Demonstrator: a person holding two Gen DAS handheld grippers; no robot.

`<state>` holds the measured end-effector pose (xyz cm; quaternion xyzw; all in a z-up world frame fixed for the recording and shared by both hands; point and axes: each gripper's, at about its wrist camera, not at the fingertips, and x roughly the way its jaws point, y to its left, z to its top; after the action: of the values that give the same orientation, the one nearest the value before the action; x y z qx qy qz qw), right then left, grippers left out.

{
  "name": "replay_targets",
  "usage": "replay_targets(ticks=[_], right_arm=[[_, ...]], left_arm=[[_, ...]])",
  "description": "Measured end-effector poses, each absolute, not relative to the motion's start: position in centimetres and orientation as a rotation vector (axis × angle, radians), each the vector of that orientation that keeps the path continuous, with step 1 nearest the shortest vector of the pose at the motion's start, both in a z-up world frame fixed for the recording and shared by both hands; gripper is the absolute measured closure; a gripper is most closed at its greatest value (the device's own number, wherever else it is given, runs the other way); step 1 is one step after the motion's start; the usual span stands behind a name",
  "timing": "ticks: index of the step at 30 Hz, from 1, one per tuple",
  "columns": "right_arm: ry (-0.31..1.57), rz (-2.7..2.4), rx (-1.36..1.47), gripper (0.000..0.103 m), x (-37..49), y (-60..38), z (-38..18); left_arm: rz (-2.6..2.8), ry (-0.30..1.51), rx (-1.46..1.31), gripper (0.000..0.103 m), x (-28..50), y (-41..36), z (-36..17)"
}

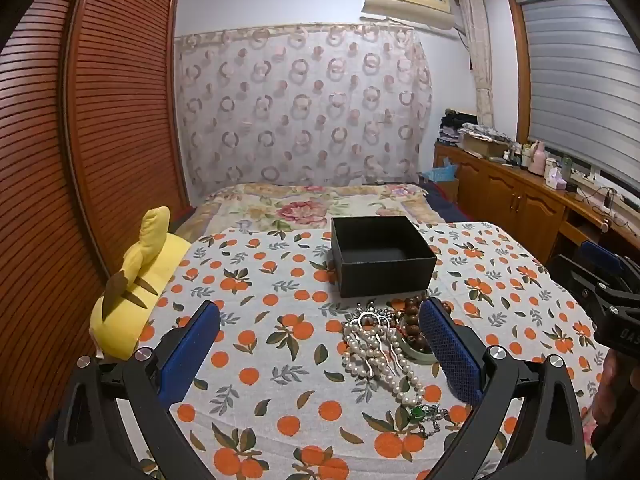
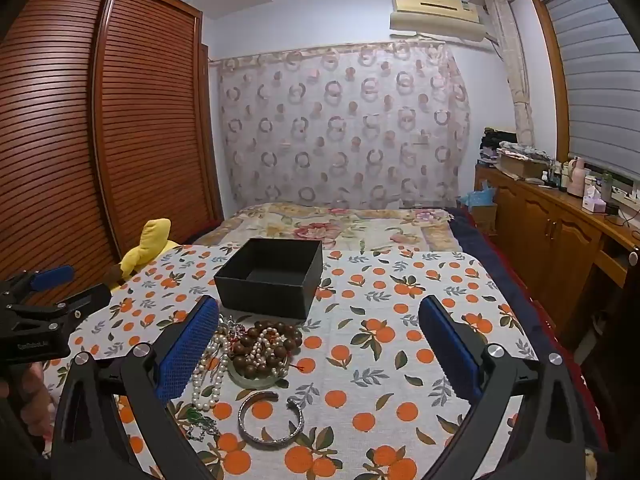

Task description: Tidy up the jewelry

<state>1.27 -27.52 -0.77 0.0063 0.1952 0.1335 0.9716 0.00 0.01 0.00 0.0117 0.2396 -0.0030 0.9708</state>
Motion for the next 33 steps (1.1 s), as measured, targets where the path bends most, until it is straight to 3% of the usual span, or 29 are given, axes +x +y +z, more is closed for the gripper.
replay_targets(ticks=[33], right_arm=[[0.399, 0.271, 0.017, 0.002, 1.23, -27.69, -0.81]], left_arm=[[-0.013, 0.472, 0.027, 0.006, -0.5, -0.48, 0.76]])
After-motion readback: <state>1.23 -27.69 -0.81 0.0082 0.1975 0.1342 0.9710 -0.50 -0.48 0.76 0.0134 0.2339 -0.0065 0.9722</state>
